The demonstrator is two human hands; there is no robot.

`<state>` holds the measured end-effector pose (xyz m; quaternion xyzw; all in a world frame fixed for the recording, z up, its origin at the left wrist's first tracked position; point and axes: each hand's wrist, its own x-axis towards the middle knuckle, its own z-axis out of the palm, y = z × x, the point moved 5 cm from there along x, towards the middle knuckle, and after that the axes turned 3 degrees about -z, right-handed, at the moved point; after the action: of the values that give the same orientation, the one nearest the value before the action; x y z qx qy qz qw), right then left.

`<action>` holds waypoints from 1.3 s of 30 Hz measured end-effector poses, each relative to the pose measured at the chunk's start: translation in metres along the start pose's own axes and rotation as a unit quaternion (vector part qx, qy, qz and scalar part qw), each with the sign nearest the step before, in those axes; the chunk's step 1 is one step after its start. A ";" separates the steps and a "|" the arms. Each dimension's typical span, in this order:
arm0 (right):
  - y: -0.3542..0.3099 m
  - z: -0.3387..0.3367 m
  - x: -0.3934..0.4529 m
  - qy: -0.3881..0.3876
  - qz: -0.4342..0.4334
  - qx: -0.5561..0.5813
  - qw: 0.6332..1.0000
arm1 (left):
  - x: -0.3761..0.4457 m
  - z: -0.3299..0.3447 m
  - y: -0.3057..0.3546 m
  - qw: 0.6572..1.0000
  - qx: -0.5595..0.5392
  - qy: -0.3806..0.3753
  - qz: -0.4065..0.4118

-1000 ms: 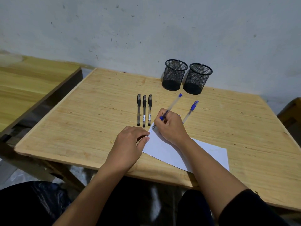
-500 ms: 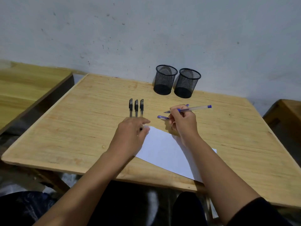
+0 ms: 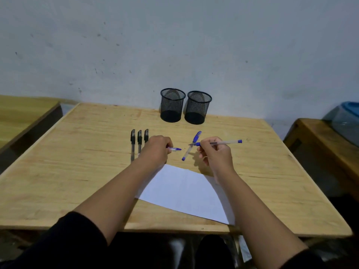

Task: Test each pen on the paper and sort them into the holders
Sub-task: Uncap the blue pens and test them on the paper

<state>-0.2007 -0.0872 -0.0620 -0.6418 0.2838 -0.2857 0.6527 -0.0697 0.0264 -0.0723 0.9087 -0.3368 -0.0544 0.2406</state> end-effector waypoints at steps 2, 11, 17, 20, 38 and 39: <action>-0.001 0.001 0.000 -0.006 -0.006 0.004 1.000 | -0.004 -0.003 0.001 0.999 -0.047 0.021 -0.006; -0.009 0.011 0.002 -0.042 -0.023 0.032 0.998 | -0.020 -0.024 0.010 0.982 -0.168 0.082 0.018; -0.014 0.014 0.001 -0.068 -0.046 0.025 0.996 | -0.027 -0.030 0.023 0.977 -0.193 0.079 0.048; -0.019 0.017 -0.001 -0.091 -0.055 0.027 0.994 | -0.031 -0.032 0.028 0.973 -0.198 0.106 0.058; -0.013 0.002 -0.021 -0.064 -0.059 -0.020 0.996 | -0.004 -0.053 0.008 0.900 -0.424 0.092 -0.048; -0.009 0.004 -0.024 -0.068 -0.055 -0.028 0.996 | -0.003 -0.051 0.011 0.896 -0.433 0.090 -0.049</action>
<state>-0.2136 -0.0671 -0.0529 -0.6921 0.2108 -0.2683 0.6360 -0.0648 0.0411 -0.0228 0.7311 -0.2117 -0.1245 0.6365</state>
